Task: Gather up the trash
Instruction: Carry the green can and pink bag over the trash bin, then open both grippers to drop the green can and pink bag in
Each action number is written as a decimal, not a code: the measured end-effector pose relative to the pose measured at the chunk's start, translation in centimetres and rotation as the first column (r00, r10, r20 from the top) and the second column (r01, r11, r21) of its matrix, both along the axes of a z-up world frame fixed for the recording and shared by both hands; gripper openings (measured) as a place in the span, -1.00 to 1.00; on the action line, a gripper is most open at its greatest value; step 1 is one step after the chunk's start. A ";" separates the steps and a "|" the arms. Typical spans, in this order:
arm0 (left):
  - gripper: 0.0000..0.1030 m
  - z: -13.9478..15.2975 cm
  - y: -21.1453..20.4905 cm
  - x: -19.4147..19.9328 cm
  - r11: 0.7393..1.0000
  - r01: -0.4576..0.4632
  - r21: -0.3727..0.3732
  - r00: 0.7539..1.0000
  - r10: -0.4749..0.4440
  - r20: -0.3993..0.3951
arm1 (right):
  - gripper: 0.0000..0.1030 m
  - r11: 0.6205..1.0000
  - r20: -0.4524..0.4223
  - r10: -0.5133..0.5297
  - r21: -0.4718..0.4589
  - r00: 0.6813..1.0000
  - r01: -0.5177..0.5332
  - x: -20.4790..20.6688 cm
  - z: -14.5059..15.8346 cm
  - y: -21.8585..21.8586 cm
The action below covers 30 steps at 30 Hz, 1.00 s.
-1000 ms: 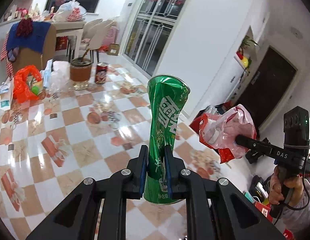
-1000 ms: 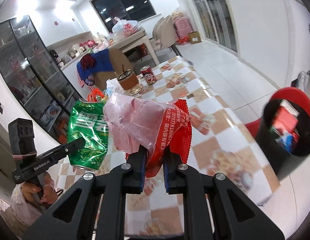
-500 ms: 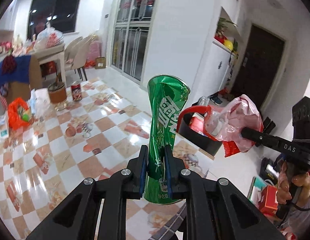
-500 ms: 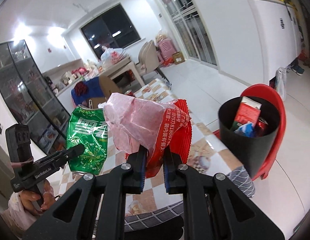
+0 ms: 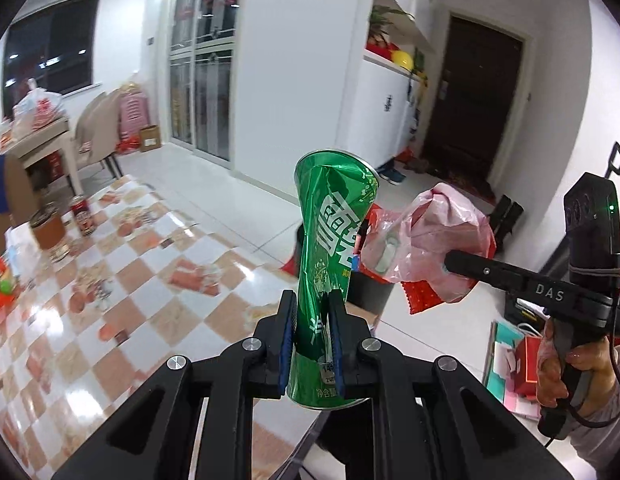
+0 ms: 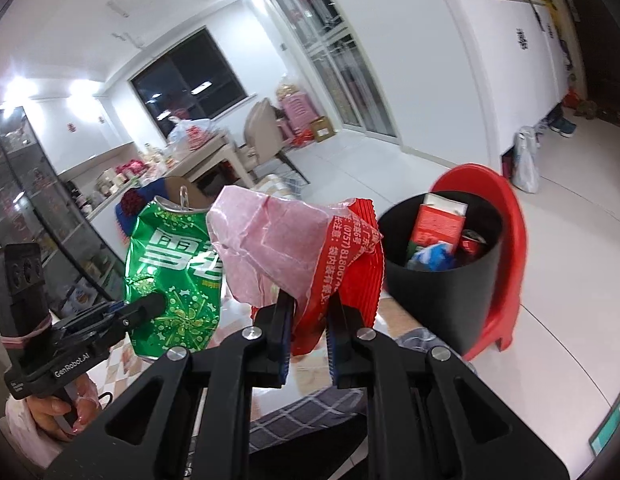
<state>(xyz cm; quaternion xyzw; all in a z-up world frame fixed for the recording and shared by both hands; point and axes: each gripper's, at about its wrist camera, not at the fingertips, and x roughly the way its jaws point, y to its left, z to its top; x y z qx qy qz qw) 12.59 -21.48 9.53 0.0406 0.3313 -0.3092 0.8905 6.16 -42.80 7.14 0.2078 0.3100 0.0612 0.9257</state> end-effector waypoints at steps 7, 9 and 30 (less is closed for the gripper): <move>1.00 -0.2 -5.1 2.9 0.997 0.081 0.015 0.997 -0.081 -0.007 | -0.70 0.994 -0.077 -0.105 -0.008 0.992 0.104 2.2 -1.3 -4.6; 1.00 -0.4 -6.7 4.2 0.994 0.102 0.026 0.995 -0.102 -0.008 | -0.70 0.993 -0.096 -0.122 -0.014 0.988 0.121 3.0 -1.6 -5.7; 1.00 -8.6 -18.9 19.1 0.971 0.167 0.171 0.982 -0.148 -0.115 | -0.66 0.984 -0.311 -0.137 -0.153 0.940 0.093 17.0 -8.9 -10.5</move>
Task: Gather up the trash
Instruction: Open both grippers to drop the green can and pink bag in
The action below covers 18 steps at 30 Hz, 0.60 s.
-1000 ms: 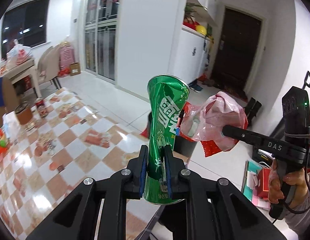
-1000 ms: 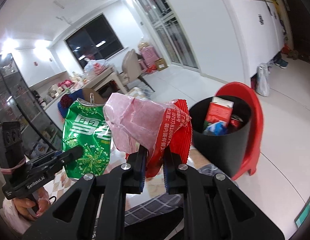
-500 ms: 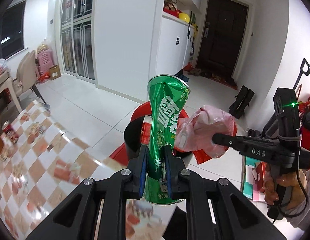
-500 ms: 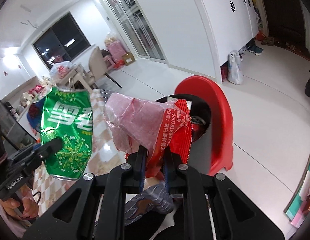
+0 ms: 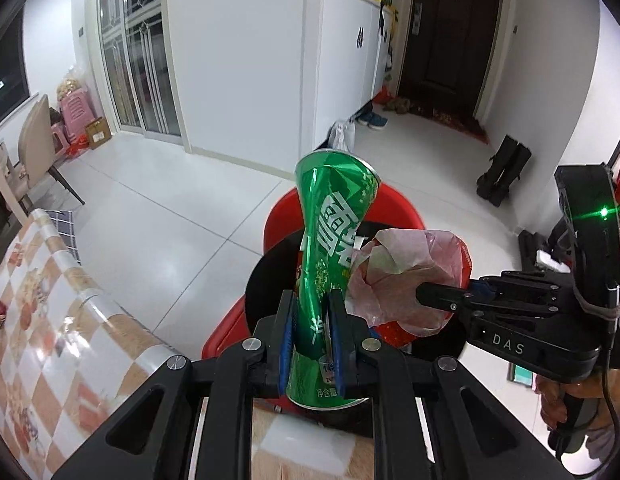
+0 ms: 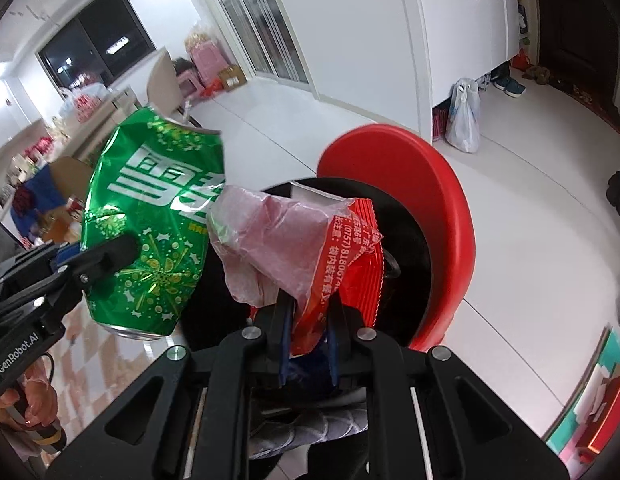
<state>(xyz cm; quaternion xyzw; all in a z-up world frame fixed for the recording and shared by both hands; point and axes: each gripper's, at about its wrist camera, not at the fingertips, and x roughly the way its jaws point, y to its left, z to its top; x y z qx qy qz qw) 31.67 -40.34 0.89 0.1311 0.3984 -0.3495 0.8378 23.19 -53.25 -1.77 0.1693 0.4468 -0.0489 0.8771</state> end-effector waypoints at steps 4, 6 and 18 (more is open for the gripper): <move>1.00 -1.3 -1.0 0.6 1.000 0.012 0.012 1.000 -0.011 -0.015 | -0.58 0.999 -0.024 0.024 -0.037 0.999 -0.025 0.3 -0.5 -0.1; 1.00 -1.7 -1.4 0.8 1.000 0.015 0.015 1.000 -0.015 -0.016 | -0.44 0.999 -0.019 0.025 -0.036 1.000 -0.025 0.0 -0.2 -0.4; 1.00 -1.8 -1.7 -0.7 0.999 -0.001 0.051 1.000 0.000 0.029 | -0.05 0.999 0.069 -0.053 0.004 0.996 0.053 -3.9 2.4 -2.4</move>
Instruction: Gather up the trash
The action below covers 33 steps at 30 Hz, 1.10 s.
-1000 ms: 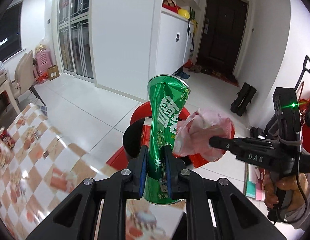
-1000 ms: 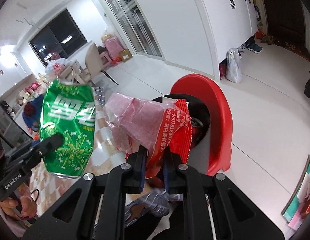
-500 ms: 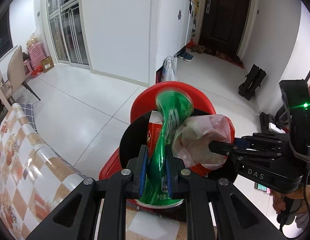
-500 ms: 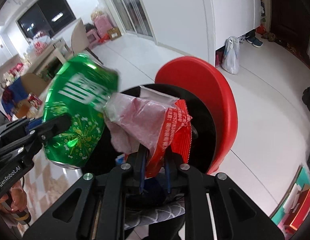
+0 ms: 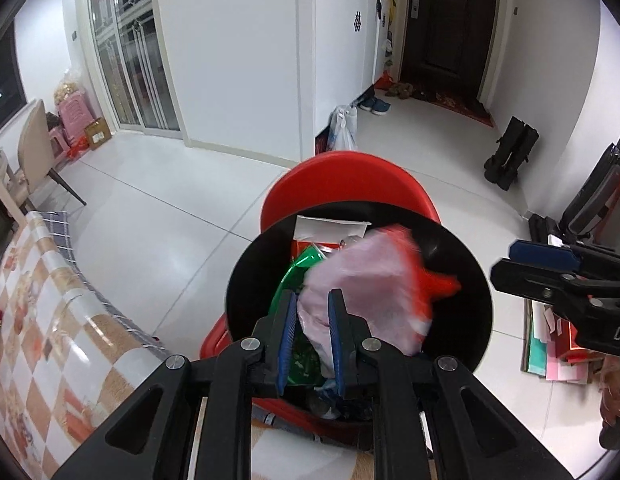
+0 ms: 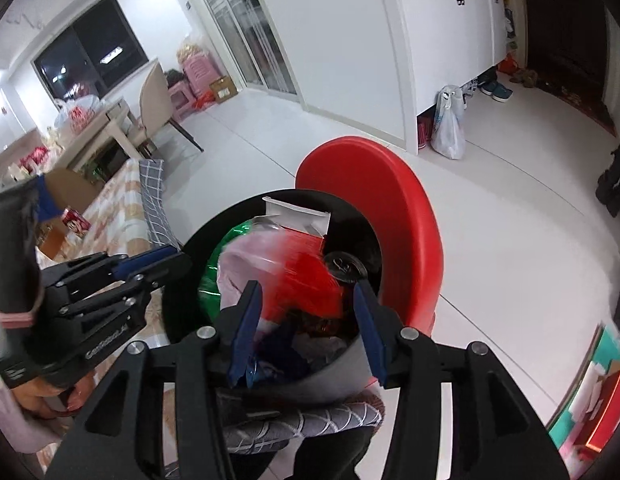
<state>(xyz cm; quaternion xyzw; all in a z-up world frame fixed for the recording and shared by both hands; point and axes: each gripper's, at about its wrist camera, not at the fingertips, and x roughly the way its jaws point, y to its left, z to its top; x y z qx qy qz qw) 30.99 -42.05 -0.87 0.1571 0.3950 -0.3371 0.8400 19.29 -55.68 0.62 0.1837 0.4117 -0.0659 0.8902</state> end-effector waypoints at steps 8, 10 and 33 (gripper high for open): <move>1.00 4.2 5.0 -4.6 0.999 -0.014 -0.041 0.997 0.017 0.079 | 0.07 1.000 0.061 0.012 0.026 0.998 -0.014 -3.4 2.1 3.2; 1.00 5.2 6.8 -6.1 0.998 -0.027 -0.064 0.996 0.033 0.081 | 0.11 0.999 0.072 0.021 0.029 0.997 -0.024 -3.9 2.5 4.2; 1.00 6.9 26.0 -21.4 0.911 -0.321 -0.258 0.902 0.377 0.208 | 0.55 0.987 0.167 0.150 -0.074 0.975 -0.139 -13.7 4.8 19.0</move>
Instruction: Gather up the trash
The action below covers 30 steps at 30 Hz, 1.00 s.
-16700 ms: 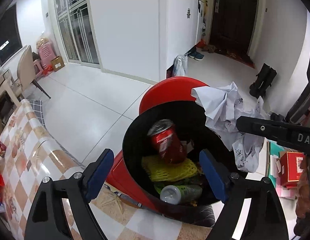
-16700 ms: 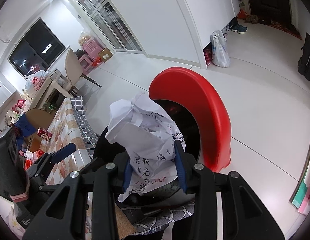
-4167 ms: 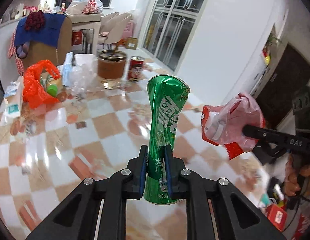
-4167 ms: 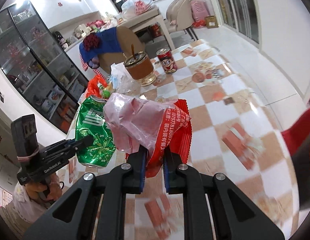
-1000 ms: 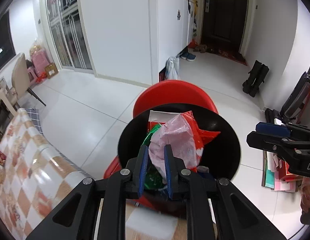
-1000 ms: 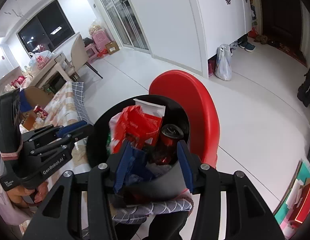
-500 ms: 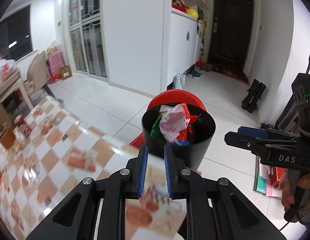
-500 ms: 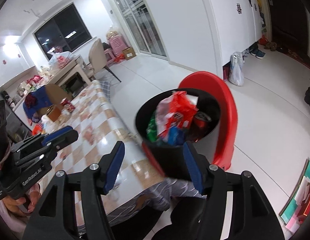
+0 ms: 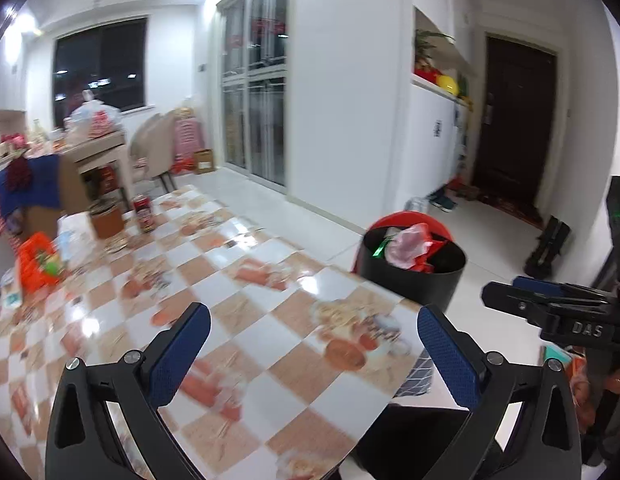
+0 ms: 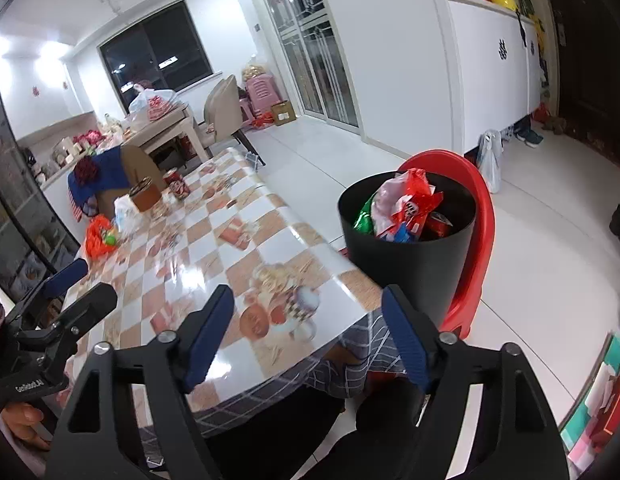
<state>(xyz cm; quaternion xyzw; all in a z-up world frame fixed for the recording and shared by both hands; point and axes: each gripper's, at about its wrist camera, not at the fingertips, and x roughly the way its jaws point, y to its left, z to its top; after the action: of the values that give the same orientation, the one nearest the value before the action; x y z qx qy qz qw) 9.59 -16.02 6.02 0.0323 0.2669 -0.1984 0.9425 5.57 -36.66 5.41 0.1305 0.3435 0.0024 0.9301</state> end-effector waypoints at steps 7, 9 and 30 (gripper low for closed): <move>1.00 -1.6 3.3 -3.3 0.993 -0.114 -0.014 0.991 0.115 0.074 | 0.93 0.997 0.086 -0.007 -0.070 0.996 0.013 -2.8 -0.4 3.1; 1.00 -1.9 4.0 -4.1 0.988 -0.154 -0.009 0.982 0.154 0.108 | 1.00 0.996 0.121 -0.010 -0.091 0.993 0.021 -3.5 -0.3 3.7; 1.00 -6.4 8.1 -8.2 0.932 -0.361 -0.007 0.916 0.356 0.182 | 1.00 0.964 0.323 0.031 -0.261 0.946 0.058 -6.8 -2.9 10.7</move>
<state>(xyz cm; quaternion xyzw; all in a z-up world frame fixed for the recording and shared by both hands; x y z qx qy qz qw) 1.40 -7.87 -0.43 0.0134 0.1848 -0.0150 0.9826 -1.24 -25.99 2.51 0.0041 0.1821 -0.0290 0.9828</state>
